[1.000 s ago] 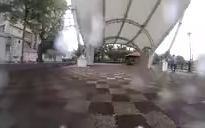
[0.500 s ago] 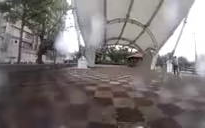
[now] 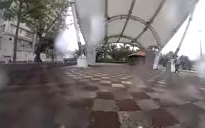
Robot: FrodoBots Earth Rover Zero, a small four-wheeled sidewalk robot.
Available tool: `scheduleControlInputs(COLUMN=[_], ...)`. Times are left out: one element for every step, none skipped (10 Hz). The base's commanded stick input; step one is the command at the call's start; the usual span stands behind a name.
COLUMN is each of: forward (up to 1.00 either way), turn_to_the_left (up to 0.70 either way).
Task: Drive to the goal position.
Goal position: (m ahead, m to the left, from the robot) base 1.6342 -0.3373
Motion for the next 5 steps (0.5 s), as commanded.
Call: scheduleControlInputs(forward=[1.0, 1.0, 1.0, 1.0, 1.0], turn_to_the_left=[0.05, 0.16, 0.27, 0.38, 0.0])
